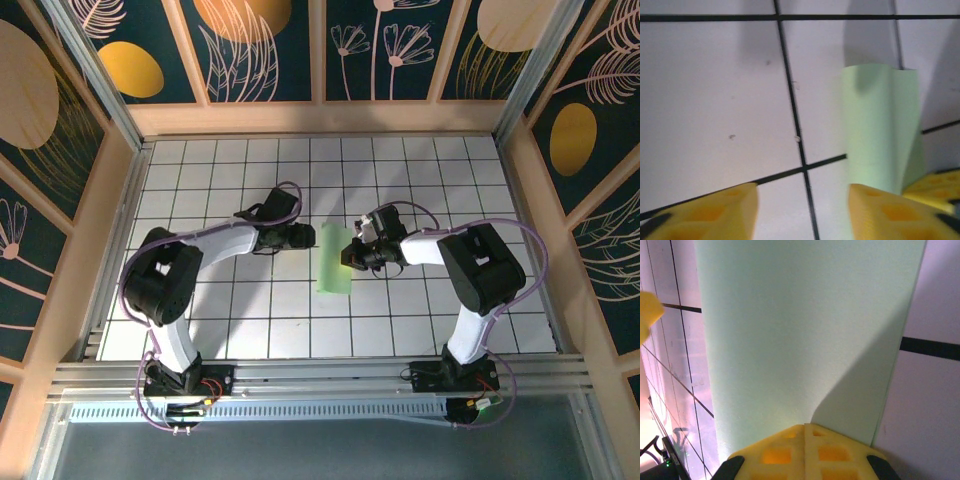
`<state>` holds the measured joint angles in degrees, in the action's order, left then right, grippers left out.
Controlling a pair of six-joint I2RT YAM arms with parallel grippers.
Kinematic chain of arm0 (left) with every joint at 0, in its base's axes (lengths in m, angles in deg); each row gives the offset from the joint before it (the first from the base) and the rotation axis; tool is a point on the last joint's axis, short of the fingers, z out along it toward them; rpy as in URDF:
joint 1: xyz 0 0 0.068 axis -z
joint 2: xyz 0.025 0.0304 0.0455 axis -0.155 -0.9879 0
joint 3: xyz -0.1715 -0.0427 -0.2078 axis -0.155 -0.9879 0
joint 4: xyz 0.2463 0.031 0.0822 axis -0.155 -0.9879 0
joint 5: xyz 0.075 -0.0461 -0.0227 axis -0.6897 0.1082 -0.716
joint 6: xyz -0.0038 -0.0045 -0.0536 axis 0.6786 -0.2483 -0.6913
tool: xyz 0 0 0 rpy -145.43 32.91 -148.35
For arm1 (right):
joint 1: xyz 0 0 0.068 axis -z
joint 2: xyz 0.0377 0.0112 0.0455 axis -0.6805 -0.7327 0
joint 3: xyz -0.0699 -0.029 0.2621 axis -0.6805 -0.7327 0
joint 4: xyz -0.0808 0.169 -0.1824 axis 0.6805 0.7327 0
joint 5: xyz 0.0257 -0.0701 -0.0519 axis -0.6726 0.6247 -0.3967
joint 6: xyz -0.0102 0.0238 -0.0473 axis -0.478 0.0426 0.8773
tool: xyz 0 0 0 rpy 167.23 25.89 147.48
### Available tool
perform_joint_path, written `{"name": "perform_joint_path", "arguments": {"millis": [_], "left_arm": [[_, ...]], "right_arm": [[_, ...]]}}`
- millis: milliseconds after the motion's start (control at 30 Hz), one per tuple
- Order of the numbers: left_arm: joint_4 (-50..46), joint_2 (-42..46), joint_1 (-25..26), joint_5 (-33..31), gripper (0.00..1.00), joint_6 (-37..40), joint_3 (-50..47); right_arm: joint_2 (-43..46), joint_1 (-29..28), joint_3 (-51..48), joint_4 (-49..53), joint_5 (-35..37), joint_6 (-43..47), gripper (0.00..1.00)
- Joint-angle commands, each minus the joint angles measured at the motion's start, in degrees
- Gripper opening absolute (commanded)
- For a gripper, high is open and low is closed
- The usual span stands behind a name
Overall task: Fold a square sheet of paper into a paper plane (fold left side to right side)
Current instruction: First fold the square sheet of paper in half at the center of the table.
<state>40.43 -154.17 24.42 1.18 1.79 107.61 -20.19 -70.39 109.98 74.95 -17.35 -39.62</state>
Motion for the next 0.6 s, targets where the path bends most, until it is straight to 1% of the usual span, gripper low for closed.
{"name": "perform_joint_path", "arguments": {"millis": [0,133,200,267,367,567], "left_arm": [[8.4,3.1,0.4,5.4,0.37,0.0,-4.1],[15.6,3.3,0.4,15.3,0.21,-1.1,-7.8],[18.0,2.7,0.7,18.5,0.16,-1.8,-8.8],[20.1,2.1,0.9,20.2,0.12,-2.4,-9.7],[23.8,0.0,1.0,22.5,0.08,-4.1,-11.0],[29.6,-3.0,1.3,25.4,0.05,-6.1,-13.0]], "right_arm": [[-3.3,0.1,-2.6,4.3,4.3,1.6,0.0],[-3.5,0.1,-2.7,4.2,4.4,1.6,0.0],[-3.5,0.1,-2.7,4.2,4.4,1.6,0.0],[-3.5,0.1,-2.7,4.2,4.5,1.5,0.0],[-3.7,0.2,-3.1,3.7,4.5,1.2,0.0],[-4.2,0.0,-3.4,3.4,4.6,1.1,0.0]]}}
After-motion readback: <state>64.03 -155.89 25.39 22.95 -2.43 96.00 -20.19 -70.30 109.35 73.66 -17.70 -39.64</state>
